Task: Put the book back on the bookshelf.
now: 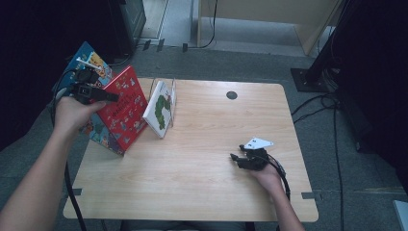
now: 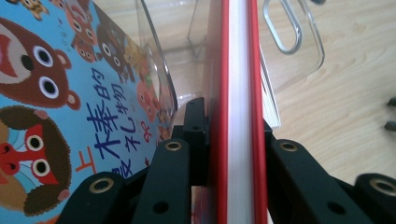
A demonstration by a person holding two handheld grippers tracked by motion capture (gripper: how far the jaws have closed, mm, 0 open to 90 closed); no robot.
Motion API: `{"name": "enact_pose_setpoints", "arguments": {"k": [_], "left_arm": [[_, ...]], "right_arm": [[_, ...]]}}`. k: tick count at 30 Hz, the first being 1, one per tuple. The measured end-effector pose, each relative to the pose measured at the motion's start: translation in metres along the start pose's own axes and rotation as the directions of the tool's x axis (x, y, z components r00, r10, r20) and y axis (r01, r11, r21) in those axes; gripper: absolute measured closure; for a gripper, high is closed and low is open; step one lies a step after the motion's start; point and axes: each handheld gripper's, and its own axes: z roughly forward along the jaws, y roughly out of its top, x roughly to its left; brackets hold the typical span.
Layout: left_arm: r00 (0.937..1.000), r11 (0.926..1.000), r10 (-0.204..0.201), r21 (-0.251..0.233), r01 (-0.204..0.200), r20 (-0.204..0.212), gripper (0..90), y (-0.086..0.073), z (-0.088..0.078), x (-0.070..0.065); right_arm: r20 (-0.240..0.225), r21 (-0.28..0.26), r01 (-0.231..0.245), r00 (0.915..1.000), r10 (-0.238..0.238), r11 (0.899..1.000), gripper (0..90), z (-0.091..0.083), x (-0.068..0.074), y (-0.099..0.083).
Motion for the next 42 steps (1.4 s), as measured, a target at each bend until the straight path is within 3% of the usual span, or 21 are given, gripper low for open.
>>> {"name": "enact_pose_setpoints", "arguments": {"k": [5, 8, 10, 15, 19, 22, 36, 42], "left_arm": [[0.9999, 0.9994, 0.005, 0.034, -0.005, -0.015, 78.1, 0.005, 0.002, -0.001], [0.9997, 0.9967, -0.005, 0.081, 0.007, -0.024, 78.9, 0.009, 0.001, -0.001], [0.9996, 0.9967, -0.013, 0.079, 0.015, -0.023, 79.5, 0.010, 0.001, 0.000], [0.9987, 0.9974, -0.046, 0.053, 0.047, -0.021, 80.1, 0.015, 0.003, 0.001], [0.9976, 0.9978, -0.053, 0.036, 0.055, -0.044, 80.0, 0.021, 0.004, 0.002], [0.9960, 0.9963, -0.084, 0.015, 0.084, -0.032, 80.0, 0.024, 0.005, 0.008], [0.9819, 0.9801, -0.190, -0.061, 0.189, -0.004, 79.8, 0.041, 0.021, 0.021], [0.9820, 0.9797, -0.189, -0.068, 0.189, 0.007, 79.6, 0.048, 0.029, 0.021]], "right_arm": [[-0.001, 0.000, -0.002, 1.0000, 0.002, 1.000, 42.9, 0.000, 0.000, 0.000], [0.000, -0.001, -0.003, 1.0000, 0.003, 1.000, 43.1, 0.000, 0.000, 0.000], [0.000, 0.000, -0.003, 1.0000, 0.003, 1.000, 43.2, 0.000, 0.000, 0.000], [0.001, 0.000, -0.004, 1.0000, 0.004, 1.000, 43.2, 0.000, 0.000, 0.000], [0.001, 0.001, -0.005, 1.0000, 0.005, 1.000, 43.2, 0.000, 0.000, 0.000], [0.001, 0.000, -0.004, 1.0000, 0.004, 1.000, 43.3, 0.000, 0.000, 0.000], [0.006, 0.000, -0.010, 0.9999, 0.010, 1.000, 43.8, 0.000, 0.000, 0.000], [0.019, -0.002, -0.013, 0.9997, 0.013, 1.000, 44.1, 0.000, 0.002, 0.000]]}}
